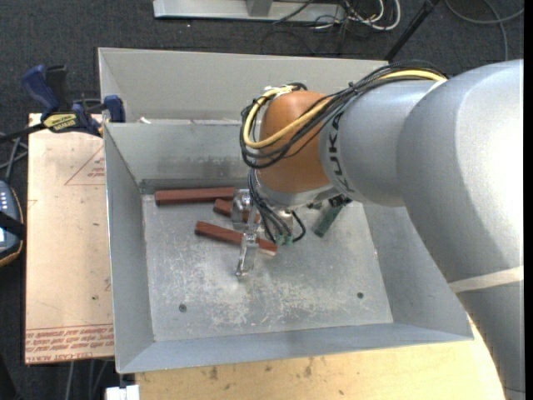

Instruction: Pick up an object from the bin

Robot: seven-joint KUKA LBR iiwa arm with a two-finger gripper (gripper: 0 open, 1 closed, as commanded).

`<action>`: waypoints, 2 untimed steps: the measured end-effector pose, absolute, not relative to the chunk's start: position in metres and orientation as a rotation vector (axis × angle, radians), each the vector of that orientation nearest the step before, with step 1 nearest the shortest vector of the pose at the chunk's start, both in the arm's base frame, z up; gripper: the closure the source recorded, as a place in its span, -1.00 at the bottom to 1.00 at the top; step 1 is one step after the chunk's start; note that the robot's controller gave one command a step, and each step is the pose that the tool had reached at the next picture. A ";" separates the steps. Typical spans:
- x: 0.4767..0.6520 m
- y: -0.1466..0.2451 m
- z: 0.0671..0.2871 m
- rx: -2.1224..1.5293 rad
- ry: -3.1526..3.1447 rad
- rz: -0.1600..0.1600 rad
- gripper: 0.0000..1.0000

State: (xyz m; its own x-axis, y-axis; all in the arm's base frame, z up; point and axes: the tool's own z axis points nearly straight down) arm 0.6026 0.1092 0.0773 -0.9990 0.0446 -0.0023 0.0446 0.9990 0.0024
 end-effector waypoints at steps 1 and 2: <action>0.604 0.109 0.079 0.071 3.134 0.005 1.00; 0.604 0.109 0.079 0.071 3.134 0.005 1.00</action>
Offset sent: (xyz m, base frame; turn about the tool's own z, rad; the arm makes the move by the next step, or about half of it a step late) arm 0.0000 0.0000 0.0000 0.0000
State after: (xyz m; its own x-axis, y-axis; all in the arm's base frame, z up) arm 0.6039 0.1093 0.0790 -0.9990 0.0451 -0.0066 0.0450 0.9990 0.0036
